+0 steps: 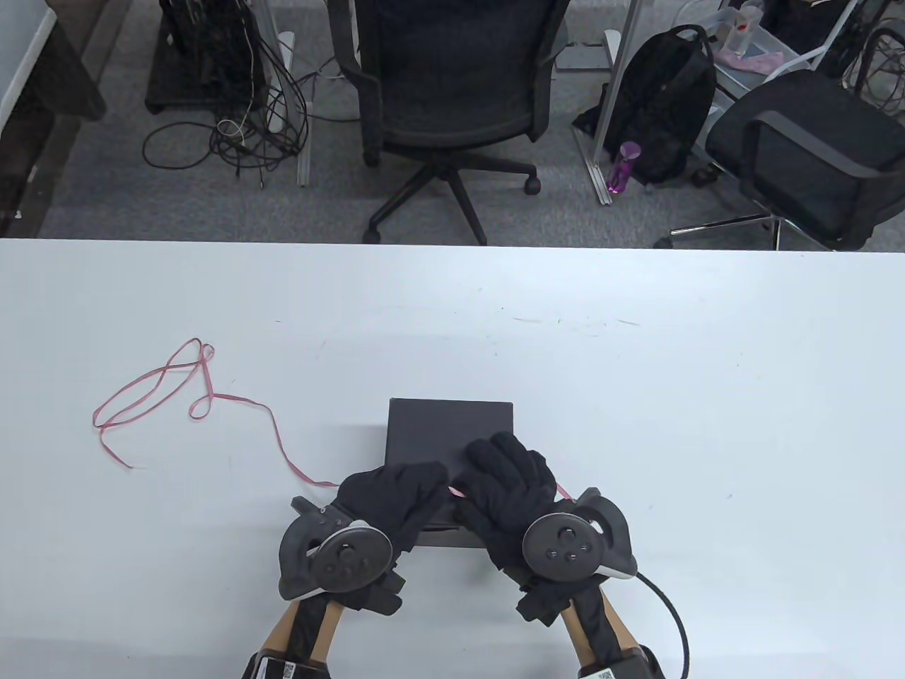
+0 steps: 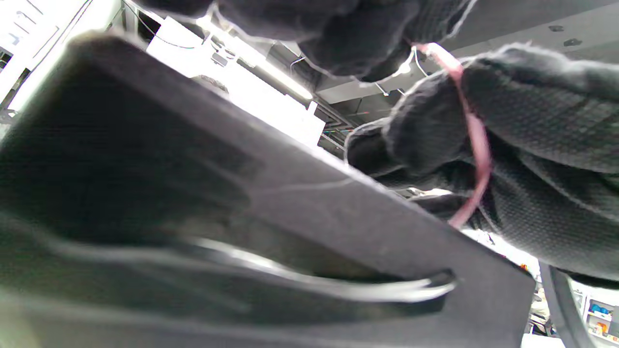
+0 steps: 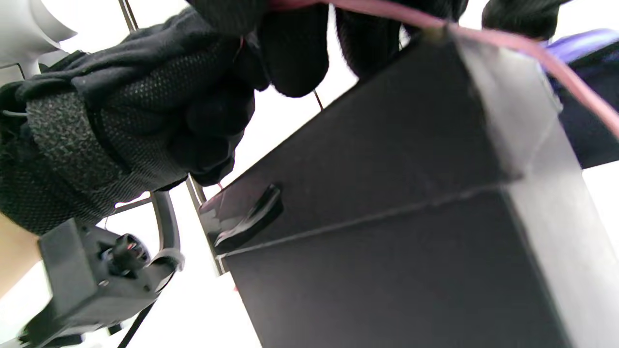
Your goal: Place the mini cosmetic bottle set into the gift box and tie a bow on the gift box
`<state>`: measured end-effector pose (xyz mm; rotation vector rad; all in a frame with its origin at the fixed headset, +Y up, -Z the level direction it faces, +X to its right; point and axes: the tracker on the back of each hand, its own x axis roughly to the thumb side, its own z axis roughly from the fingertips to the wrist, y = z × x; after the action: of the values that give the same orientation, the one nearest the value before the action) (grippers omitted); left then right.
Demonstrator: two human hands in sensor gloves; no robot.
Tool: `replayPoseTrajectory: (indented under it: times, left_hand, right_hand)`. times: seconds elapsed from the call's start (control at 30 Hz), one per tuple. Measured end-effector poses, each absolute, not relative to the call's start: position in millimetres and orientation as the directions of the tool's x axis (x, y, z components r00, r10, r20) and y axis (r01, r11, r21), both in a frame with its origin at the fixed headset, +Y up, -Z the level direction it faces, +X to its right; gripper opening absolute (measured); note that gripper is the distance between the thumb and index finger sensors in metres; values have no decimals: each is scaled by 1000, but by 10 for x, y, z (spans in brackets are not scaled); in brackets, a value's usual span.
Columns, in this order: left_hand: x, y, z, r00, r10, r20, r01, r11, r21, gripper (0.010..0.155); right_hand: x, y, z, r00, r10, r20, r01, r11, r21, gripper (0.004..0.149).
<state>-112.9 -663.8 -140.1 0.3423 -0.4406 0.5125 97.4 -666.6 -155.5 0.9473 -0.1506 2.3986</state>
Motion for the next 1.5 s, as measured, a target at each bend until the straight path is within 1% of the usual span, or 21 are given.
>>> replayPoseTrajectory:
  times: [0.07, 0.23, 0.33, 0.43, 0.53, 0.57, 0.63, 0.67, 0.77, 0.83, 0.87, 0.93, 1.0, 1.13, 1.27, 1.37, 1.5]
  left_hand:
    - [-1127, -6636, -1402, 776, 396, 491, -541, 818, 196, 43]
    - [-1155, -6631, -1420, 754, 413, 510, -555, 816, 160, 43]
    - [-1205, -6622, -1435, 753, 430, 499, -562, 814, 146, 43]
    - [-1258, -6606, -1450, 780, 396, 485, -522, 839, 154, 43]
    - [-1370, -6602, -1477, 833, 339, 438, -455, 869, 194, 43]
    - [-1421, -6608, -1494, 843, 347, 412, -456, 867, 202, 43]
    - [-1505, -6628, -1528, 848, 372, 376, -464, 865, 190, 43]
    - [-1537, -6639, -1541, 851, 380, 364, -466, 865, 186, 43]
    - [-1662, -6692, -1589, 863, 396, 313, -463, 869, 175, 43]
    - [-1729, -6729, -1615, 875, 392, 285, -449, 877, 173, 43]
    - [-1767, -6756, -1631, 879, 391, 272, -445, 879, 172, 43]
    - [-1820, -6808, -1658, 881, 402, 249, -447, 880, 161, 43]
    - [-1845, -6877, -1692, 879, 415, 237, -451, 883, 128, 43]
    - [-1853, -6991, -1742, 893, 393, 219, -418, 905, 83, 44]
    - [-1894, -7069, -1770, 889, 414, 194, -432, 900, 59, 44]
    - [-1932, -7096, -1779, 885, 430, 177, -446, 893, 60, 44]
    - [-1962, -7104, -1783, 890, 430, 155, -443, 895, 62, 44]
  right_hand:
    - [983, -6632, -1541, -608, 433, 666, -545, -837, 47, 42]
    - [1037, -6557, -1532, -613, 454, 647, -574, -818, 31, 38]
    - [1095, -6557, -1558, -609, 487, 626, -594, -803, 47, 38]
    - [1167, -6546, -1581, -645, 474, 600, -589, -808, 6, 38]
    - [1298, -6511, -1604, -751, 356, 556, -500, -857, -127, 38]
    - [1360, -6505, -1619, -804, 280, 525, -432, -882, -191, 38]
    - [1463, -6513, -1653, -865, 189, 465, -335, -907, -255, 38]
    - [1511, -6524, -1673, -880, 179, 440, -318, -911, -264, 38]
    - [1713, -6614, -1769, -907, 226, 356, -323, -915, -242, 38]
    - [1846, -6688, -1832, -942, 188, 278, -261, -932, -252, 38]
    - [1933, -6743, -1871, -961, 151, 230, -209, -945, -250, 38]
    - [2059, -6844, -1919, -980, 123, 157, -157, -961, -229, 38]
    - [2176, -6976, -1970, -989, 113, 96, -129, -975, -182, 38]
    - [2326, -7190, -2040, -998, 59, -3, -59, -994, -93, 38]
    - [2423, -7388, -2083, -997, 34, -70, -35, -999, 13, 38]
    - [2453, -7512, -2114, -994, 40, -100, -51, -994, 101, 38]
    - [2445, -7648, -2152, -993, -20, -113, 0, -984, 177, 39]
